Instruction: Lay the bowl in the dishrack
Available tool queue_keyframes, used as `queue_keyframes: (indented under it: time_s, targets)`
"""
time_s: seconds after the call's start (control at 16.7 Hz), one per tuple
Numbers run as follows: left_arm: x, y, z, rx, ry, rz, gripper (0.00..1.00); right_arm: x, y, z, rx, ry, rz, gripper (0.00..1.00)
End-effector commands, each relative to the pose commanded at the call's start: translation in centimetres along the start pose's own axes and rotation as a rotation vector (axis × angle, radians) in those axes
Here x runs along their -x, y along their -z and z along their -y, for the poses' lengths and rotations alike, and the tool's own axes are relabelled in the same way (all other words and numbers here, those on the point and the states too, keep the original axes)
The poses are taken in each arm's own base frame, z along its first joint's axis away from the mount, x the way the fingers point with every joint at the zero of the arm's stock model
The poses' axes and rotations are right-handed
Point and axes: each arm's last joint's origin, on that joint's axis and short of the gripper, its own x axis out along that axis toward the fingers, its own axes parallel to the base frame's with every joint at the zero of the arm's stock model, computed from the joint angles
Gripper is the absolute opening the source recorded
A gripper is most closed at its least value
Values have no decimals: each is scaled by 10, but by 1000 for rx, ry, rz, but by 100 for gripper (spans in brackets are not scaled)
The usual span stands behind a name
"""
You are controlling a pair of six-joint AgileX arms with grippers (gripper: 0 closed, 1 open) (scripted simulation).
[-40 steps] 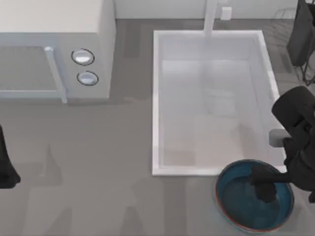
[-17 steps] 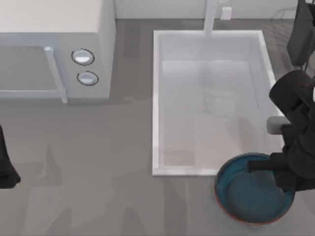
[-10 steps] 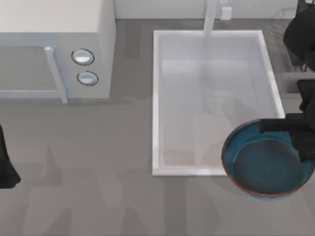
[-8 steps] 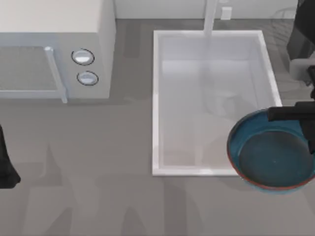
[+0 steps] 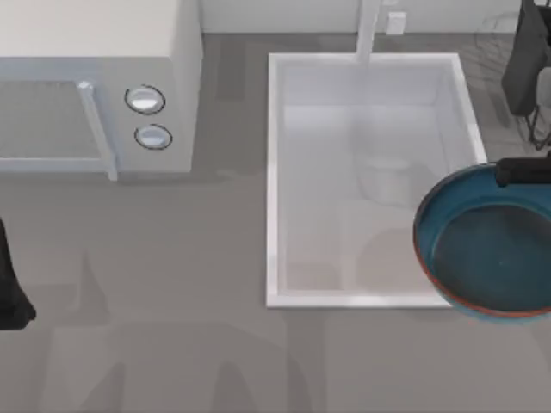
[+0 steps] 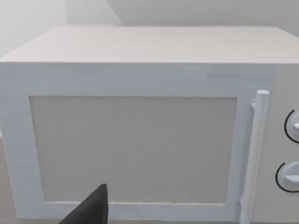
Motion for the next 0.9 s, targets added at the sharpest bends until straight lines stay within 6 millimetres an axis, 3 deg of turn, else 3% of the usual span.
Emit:
queue_keyframes:
  time_s: [0.18,0.42,0.72,0.9]
  targets:
    - [0,0,0,0,0,0,100,1,-3,5,-13,-31,28,0]
    - [0,0,0,0,0,0,100,8,-15,35,-80,-167,185,0]
    - [0,0,0,0,0,0,100,23,-31,100,-168,-328,596,0]
    - [0,0,0,0,0,0,100,40,-25,145,-170,-330,921,0]
